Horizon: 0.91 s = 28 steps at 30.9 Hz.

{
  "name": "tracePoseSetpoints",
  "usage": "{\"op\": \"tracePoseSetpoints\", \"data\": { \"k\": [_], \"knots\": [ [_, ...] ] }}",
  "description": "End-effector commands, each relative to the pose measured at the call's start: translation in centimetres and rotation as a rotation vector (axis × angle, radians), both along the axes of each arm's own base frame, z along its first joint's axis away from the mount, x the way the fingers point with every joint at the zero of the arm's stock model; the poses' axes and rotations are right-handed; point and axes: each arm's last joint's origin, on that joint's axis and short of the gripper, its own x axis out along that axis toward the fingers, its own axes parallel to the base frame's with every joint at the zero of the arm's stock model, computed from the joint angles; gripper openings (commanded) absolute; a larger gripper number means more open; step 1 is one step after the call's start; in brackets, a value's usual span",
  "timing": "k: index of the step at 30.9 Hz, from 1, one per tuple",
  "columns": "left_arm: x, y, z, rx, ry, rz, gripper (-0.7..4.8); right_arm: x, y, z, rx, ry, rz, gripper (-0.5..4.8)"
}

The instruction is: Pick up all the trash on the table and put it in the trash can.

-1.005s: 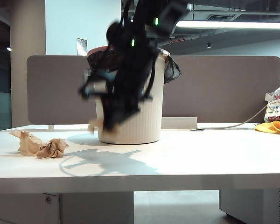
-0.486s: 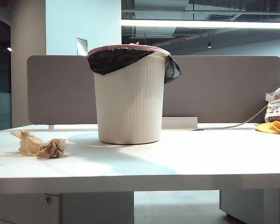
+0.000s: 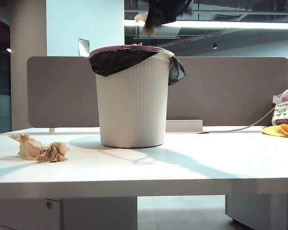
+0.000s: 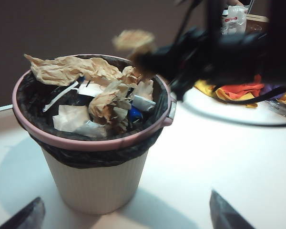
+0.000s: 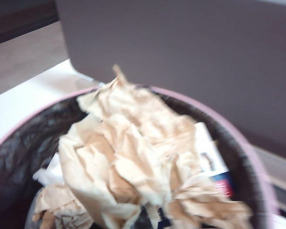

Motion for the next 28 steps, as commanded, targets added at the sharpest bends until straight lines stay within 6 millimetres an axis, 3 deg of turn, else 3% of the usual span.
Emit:
{"op": "tracePoseSetpoints", "data": {
  "k": [1,2,3,5,7,14,18,22,28],
  "knots": [
    [0.0,0.0,0.2,-0.008,-0.011,-0.004,4.79,0.1,0.3,-0.3,0.016,0.009,0.073,0.27],
    [0.0,0.0,0.2,-0.008,-0.011,-0.001,4.79,0.1,0.3,-0.3,0.017,0.011,0.083,0.86],
    [0.0,0.0,0.2,-0.008,-0.011,0.0,4.79,0.1,0.4,-0.3,0.016,0.011,0.084,1.97],
    [0.0,0.0,0.2,-0.007,-0.009,-0.001,4.79,0.0,0.5,-0.3,0.017,0.007,0.085,3.71],
    [0.0,0.0,0.2,-0.007,-0.009,-0.001,4.79,0.0,0.5,-0.2,0.017,0.007,0.085,4.2],
    [-0.1,0.0,0.1,-0.004,-0.003,-0.001,4.79,-0.4,0.2,0.2,-0.04,0.0,0.078,4.31],
    [-0.7,0.3,0.3,0.0,0.007,-0.001,4.79,-1.7,-0.3,1.7,-0.042,0.026,0.103,4.31],
    [-2.4,1.1,0.8,0.013,0.006,0.021,4.79,-4.4,0.7,3.8,-0.029,0.025,0.16,4.31],
    [-6.0,2.7,1.8,0.013,-0.013,0.062,4.79,-9.1,4.5,5.0,-0.048,0.057,0.296,4.31]
  ]
}}
